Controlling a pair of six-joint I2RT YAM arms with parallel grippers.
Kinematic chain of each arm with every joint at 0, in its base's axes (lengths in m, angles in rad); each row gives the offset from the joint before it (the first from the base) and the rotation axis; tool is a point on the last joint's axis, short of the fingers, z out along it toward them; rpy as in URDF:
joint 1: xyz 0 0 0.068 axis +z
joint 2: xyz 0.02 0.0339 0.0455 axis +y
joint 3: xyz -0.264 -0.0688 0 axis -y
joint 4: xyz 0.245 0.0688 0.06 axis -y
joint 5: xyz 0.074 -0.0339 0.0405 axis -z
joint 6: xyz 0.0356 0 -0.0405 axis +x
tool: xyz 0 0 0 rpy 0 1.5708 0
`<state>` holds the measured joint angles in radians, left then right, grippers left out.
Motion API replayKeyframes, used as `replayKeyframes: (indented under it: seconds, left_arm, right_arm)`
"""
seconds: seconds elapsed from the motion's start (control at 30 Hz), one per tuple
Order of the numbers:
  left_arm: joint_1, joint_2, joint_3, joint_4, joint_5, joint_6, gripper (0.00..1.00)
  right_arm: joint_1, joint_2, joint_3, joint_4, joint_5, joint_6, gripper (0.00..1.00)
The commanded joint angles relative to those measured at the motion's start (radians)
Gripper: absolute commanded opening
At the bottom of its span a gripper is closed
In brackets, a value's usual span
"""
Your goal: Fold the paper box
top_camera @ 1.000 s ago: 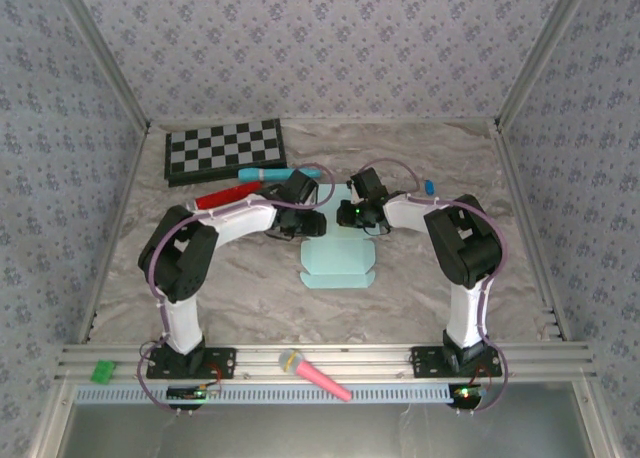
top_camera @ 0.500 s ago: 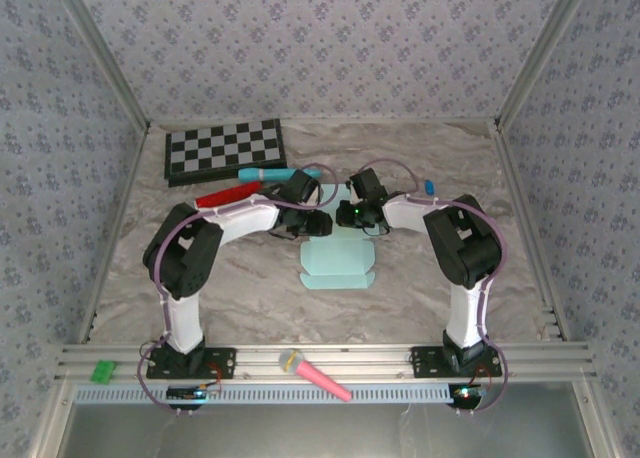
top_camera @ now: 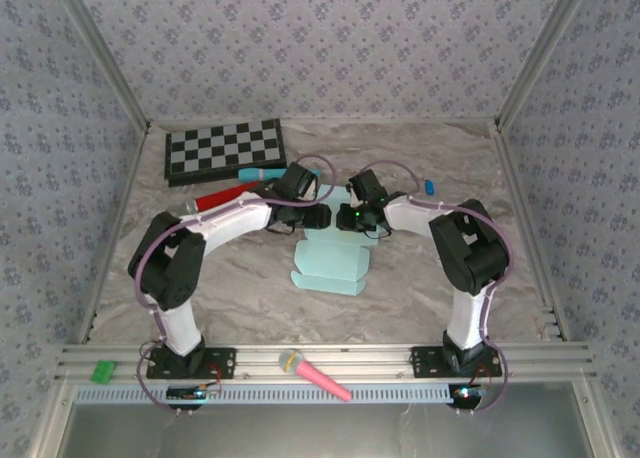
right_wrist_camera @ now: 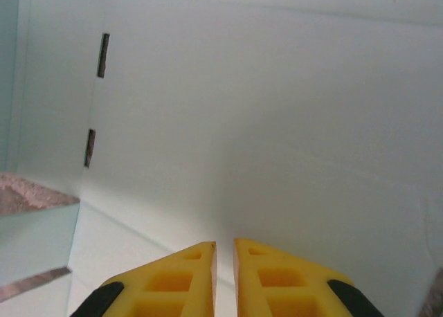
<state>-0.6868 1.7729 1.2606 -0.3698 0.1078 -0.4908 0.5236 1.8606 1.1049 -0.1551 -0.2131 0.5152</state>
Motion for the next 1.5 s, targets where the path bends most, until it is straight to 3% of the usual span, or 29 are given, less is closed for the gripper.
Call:
replayKeyframes:
  seconds: [0.0, 0.27, 0.63, 0.9, 1.23, 1.47]
  left_arm:
    - [-0.023, -0.012, 0.056, -0.052, 0.013, 0.047, 0.5]
    - [-0.087, 0.098, 0.083, -0.052, 0.038, -0.018, 0.0]
    - [-0.114, 0.131, -0.043, -0.011, 0.023, -0.024, 0.0]
    - [-0.115, 0.12, -0.122, -0.003, -0.02, 0.018, 0.0]
    - [-0.115, 0.106, -0.163, 0.004, -0.039, 0.048, 0.0]
    - [-0.115, 0.073, -0.208, 0.045, -0.029, 0.095, 0.0]
  right_arm:
    - [-0.02, -0.065, 0.017, -0.087, 0.017, -0.028, 0.18]
    - [-0.144, -0.001, 0.204, -0.252, -0.036, -0.216, 0.26]
    - [-0.211, 0.268, 0.621, -0.567, -0.131, -0.484, 0.43]
    - [-0.218, 0.428, 0.876, -0.725, -0.138, -0.58, 0.5]
    - [-0.223, 0.581, 1.089, -0.856, -0.175, -0.693, 0.6]
    - [-0.226, 0.67, 1.202, -0.932, -0.208, -0.702, 0.61]
